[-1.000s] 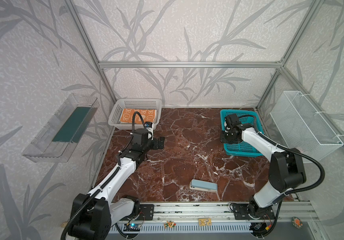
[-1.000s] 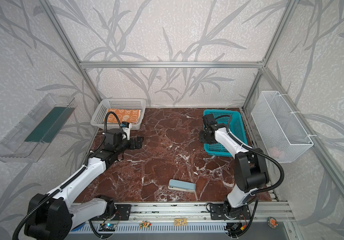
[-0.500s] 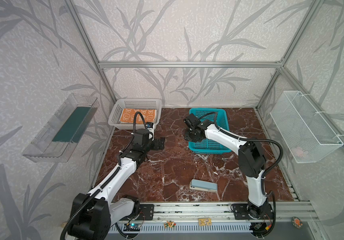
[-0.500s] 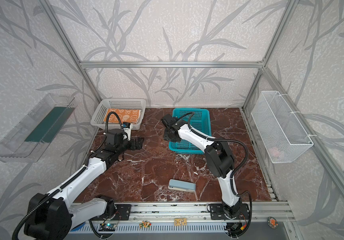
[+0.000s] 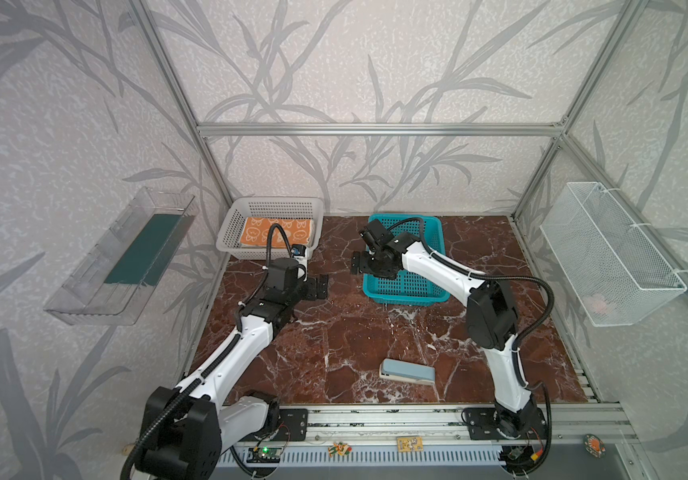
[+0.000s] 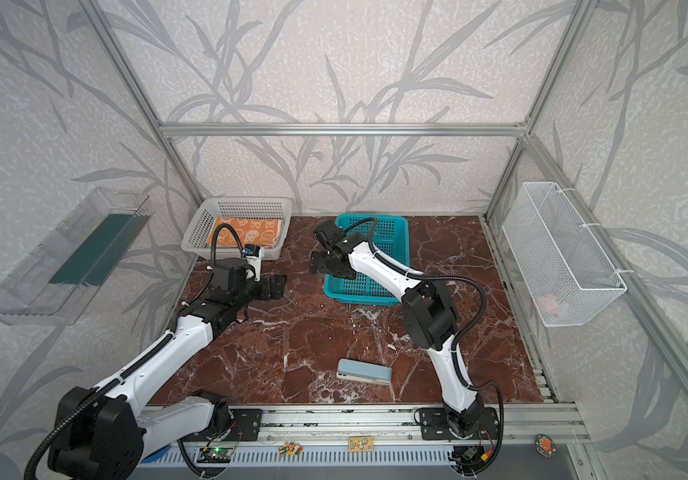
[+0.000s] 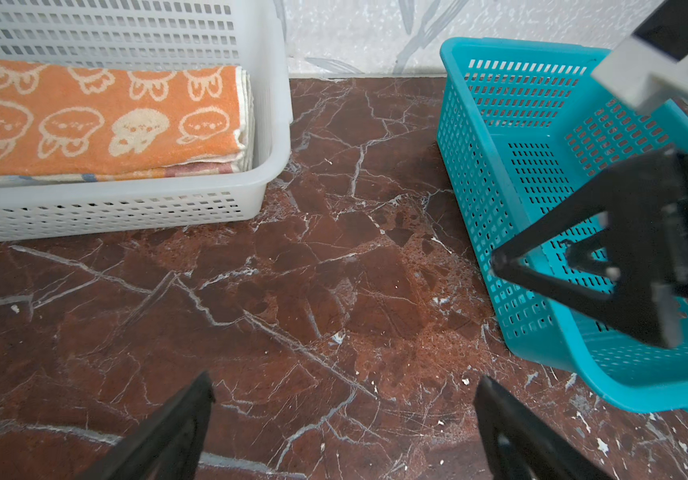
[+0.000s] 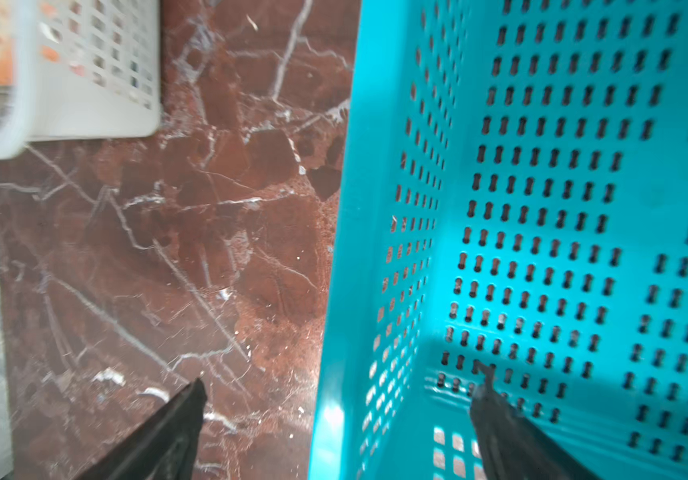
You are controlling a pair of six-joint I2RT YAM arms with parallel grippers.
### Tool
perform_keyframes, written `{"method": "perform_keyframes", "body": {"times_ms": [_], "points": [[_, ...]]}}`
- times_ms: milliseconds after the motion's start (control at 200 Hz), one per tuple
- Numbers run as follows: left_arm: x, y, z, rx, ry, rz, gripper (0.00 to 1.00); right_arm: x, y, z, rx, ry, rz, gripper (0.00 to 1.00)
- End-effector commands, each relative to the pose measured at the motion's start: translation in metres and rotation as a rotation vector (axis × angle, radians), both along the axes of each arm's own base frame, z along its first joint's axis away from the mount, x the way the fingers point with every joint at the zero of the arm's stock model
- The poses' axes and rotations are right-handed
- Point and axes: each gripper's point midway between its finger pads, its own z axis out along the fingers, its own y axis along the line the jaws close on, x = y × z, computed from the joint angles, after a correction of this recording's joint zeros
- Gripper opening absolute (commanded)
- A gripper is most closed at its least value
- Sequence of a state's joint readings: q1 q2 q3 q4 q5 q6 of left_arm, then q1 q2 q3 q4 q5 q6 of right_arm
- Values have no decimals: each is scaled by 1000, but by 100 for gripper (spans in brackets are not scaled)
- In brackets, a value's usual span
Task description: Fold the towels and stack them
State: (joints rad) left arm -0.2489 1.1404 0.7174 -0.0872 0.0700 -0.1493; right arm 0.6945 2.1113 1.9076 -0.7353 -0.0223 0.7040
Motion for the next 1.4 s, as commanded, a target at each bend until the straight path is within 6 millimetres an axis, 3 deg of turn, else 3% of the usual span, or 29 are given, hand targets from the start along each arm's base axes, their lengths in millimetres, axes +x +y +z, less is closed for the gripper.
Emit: {"method": "perform_keyframes", "body": {"times_ms": [0, 140, 315, 450, 540, 640, 735, 880, 1005, 1140, 1185, 1235, 1400], "points": [[3, 6, -4, 21, -19, 37, 99, 4, -49, 82, -13, -181, 54, 99], [9, 33, -12, 97, -48, 176, 99, 4, -141, 91, -108, -277, -19, 99], [16, 73, -14, 195, -108, 336, 99, -10, -271, 63, -257, -392, -251, 99], [17, 117, -31, 185, -115, 463, 99, -28, -339, 34, -465, -503, -352, 99], [20, 143, -39, 172, -123, 541, 99, -37, -367, 11, -609, -511, -410, 99], [26, 162, -60, 173, -87, 586, 99, -40, -374, -24, -633, -455, -407, 99], [33, 161, -71, 175, -73, 558, 99, -37, -371, -48, -621, -472, -393, 99], [47, 160, -69, 161, -112, 530, 99, -24, -350, -38, -559, -621, -282, 99], [48, 140, -73, 134, -211, 408, 99, -18, -342, -29, -499, -717, -263, 99], [41, 139, -73, 123, -316, 408, 99, -21, -323, -43, -403, -820, -175, 99], [37, 140, -77, 116, -274, 419, 99, -21, -318, -47, -390, -864, -153, 99], [38, 140, -77, 119, -240, 419, 99, -20, -317, -40, -381, -925, -162, 99], [39, 135, -77, 117, -279, 383, 99, -17, -333, -48, -393, -809, -226, 99]]}}
